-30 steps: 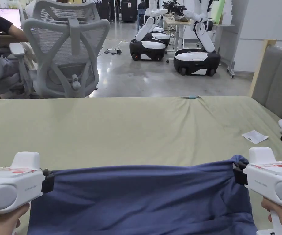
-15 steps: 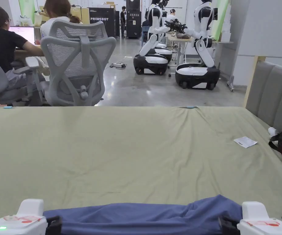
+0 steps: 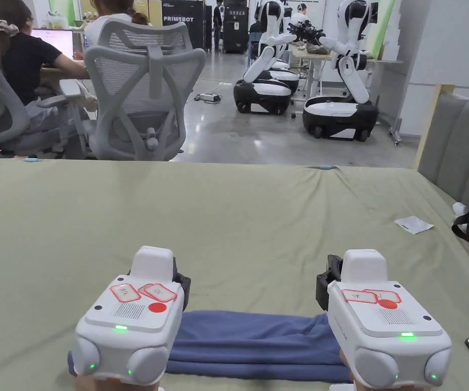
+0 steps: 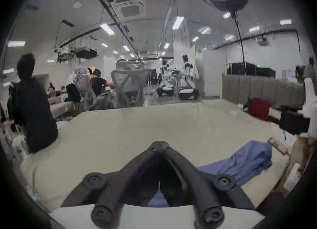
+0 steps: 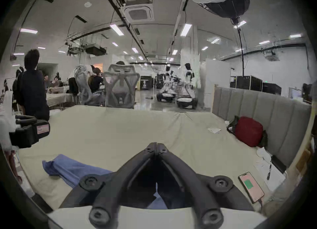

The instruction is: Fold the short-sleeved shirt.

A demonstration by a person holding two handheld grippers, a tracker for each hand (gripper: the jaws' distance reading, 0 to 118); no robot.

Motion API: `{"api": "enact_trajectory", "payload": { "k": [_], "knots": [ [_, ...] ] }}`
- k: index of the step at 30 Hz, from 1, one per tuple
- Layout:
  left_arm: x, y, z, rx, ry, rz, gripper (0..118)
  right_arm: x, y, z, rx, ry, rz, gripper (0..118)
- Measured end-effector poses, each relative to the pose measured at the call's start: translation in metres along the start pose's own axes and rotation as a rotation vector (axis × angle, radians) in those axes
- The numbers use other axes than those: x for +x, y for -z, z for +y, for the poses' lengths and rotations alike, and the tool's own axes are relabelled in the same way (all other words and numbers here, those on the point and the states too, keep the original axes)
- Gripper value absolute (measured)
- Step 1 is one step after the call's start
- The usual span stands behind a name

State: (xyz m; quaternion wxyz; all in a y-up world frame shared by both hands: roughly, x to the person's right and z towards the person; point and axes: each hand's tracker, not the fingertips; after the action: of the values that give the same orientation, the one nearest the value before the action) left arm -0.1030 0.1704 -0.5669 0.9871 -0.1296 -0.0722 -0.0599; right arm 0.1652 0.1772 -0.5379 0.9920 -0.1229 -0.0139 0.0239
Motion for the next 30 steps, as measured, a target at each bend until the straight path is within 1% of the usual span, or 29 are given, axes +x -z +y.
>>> {"api": "enact_trajectory", "payload": {
  "k": [2, 5, 8, 9, 10, 11, 12, 13, 14, 15, 17, 18, 20, 21, 22, 24, 25, 26, 27, 28, 29, 30],
  "knots": [
    [-0.008, 0.001, -0.004, -0.047, -0.059, -0.043, 0, 0.000, 0.000, -0.003, -0.009, 0.008, 0.002, 0],
    [-0.027, 0.005, -0.017, -0.080, -0.069, -0.016, 0, -0.004, 0.001, -0.004, -0.019, 0.011, 0.004, 0],
    [-0.068, 0.015, -0.039, -0.159, -0.205, 0.001, 0, -0.012, 0.003, -0.006, -0.029, -0.009, 0.005, 0],
    [-0.086, 0.019, -0.047, -0.176, -0.280, 0.004, 5, -0.014, 0.003, -0.007, -0.032, -0.012, 0.004, 0],
    [-0.105, 0.022, -0.056, -0.197, -0.354, 0.008, 26, -0.015, 0.004, -0.007, -0.037, -0.010, 0.011, 0],
    [-0.124, 0.026, -0.066, -0.218, -0.425, 0.008, 74, -0.019, 0.005, -0.008, -0.041, -0.006, 0.019, 0],
    [-0.141, 0.031, -0.077, -0.234, -0.503, 0.007, 106, -0.023, 0.007, -0.009, -0.043, -0.007, 0.021, 0],
    [-0.159, 0.037, -0.089, -0.267, -0.587, 0.010, 118, -0.026, 0.008, -0.010, -0.044, -0.009, 0.020, 0],
    [-0.172, 0.038, -0.099, -0.281, -0.665, 0.008, 113, -0.028, 0.010, -0.010, -0.046, -0.012, 0.022, 0],
    [-0.185, 0.039, -0.109, -0.263, -0.745, -0.008, 113, -0.029, 0.012, -0.011, -0.050, -0.012, 0.025, 0],
    [-0.206, 0.051, -0.132, -0.329, -0.932, -0.098, 114, -0.034, 0.016, -0.012, -0.056, -0.009, 0.026, 0],
    [-0.210, 0.058, -0.143, -0.345, -1.027, -0.166, 114, -0.035, 0.019, -0.012, -0.060, -0.011, 0.025, 0],
    [-0.209, 0.074, -0.165, -0.383, -1.144, -0.253, 114, -0.036, 0.021, -0.012, -0.065, -0.016, 0.023, 0],
    [-0.206, 0.082, -0.174, -0.407, -1.200, -0.325, 113, -0.036, 0.022, -0.012, -0.068, -0.018, 0.022, 0],
    [-0.199, 0.090, -0.181, -0.373, -1.239, -0.390, 113, -0.036, 0.024, -0.012, -0.071, -0.018, 0.022, 0],
    [-0.190, 0.099, -0.179, -0.294, -1.284, -0.431, 112, -0.035, 0.026, -0.012, -0.077, -0.020, 0.020, 0],
    [-0.189, 0.104, -0.181, -0.263, -1.327, -0.429, 108, -0.034, 0.028, -0.012, -0.082, -0.025, 0.017, 0],
    [-0.185, 0.109, -0.181, -0.260, -1.359, -0.416, 85, -0.034, 0.030, -0.013, -0.087, -0.033, 0.016, 0],
    [-0.181, 0.112, -0.181, -0.272, -1.363, -0.374, 46, -0.034, 0.031, -0.013, -0.093, -0.041, 0.014, 0],
    [-0.175, 0.116, -0.179, -0.317, -1.295, -0.285, 13, -0.033, 0.031, -0.014, -0.097, -0.047, 0.012, 0],
    [-0.172, 0.118, -0.177, -0.342, -1.232, -0.232, 14, -0.032, 0.033, -0.015, -0.101, -0.051, 0.009, 0],
    [-0.171, 0.118, -0.175, -0.343, -1.179, -0.231, 14, -0.032, 0.034, -0.015, -0.105, -0.054, 0.007, 0]
  ]
}}
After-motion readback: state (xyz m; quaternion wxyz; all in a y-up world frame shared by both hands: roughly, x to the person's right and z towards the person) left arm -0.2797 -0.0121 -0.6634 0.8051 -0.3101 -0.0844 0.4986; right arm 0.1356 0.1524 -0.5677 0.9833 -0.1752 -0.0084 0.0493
